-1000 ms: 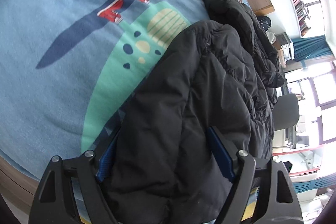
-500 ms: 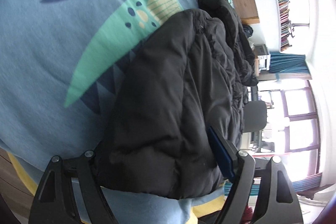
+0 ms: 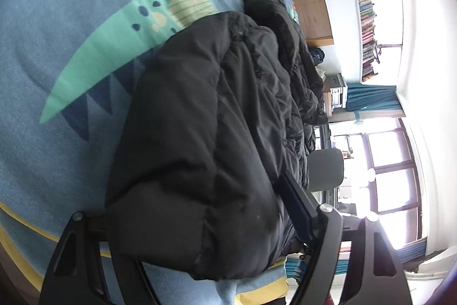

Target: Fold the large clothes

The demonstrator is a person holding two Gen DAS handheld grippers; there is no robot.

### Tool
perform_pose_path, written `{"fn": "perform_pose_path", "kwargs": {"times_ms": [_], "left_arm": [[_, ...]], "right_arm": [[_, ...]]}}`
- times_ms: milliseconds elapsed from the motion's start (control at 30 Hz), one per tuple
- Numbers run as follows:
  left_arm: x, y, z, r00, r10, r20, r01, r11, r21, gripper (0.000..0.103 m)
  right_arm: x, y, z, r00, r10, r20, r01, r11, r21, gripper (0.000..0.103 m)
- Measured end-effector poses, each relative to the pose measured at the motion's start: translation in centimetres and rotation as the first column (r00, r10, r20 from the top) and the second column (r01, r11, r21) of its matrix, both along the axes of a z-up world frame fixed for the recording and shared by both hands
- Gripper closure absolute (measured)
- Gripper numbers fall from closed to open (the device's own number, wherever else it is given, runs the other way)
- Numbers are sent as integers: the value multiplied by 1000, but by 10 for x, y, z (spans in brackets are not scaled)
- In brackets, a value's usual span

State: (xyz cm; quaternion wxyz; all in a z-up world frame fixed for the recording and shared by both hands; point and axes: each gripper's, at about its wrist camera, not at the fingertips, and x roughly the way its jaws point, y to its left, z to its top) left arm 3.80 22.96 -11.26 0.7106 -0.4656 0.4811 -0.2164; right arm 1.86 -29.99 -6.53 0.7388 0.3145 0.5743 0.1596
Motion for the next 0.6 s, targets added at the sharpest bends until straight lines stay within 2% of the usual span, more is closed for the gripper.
{"fn": "perform_pose_path", "kwargs": {"times_ms": [133, 267, 367, 500, 600], "left_arm": [[-3, -9, 19, 999, -25, 36, 24, 999, 22, 45], [-4, -15, 29, 999, -32, 41, 29, 998, 61, 63], [-5, -14, 35, 998, -21, 61, 17, 998, 68, 75], [-4, -18, 57, 994, -22, 105, 12, 996, 87, 81], [-1, -18, 76, 989, -18, 145, 5, 996, 89, 84]], "right_arm": [[-3, 1, 3, 1000, 24, 5, -25, 1000, 18, 58], [-3, 5, 1, 999, 34, 7, -34, 999, 21, 64], [-4, 7, 4, 999, 27, 27, -28, 999, 19, 75], [-5, 10, 18, 997, 21, 75, -22, 1000, 15, 86], [-2, 10, 39, 991, -3, 135, -2, 999, 38, 89]]}}
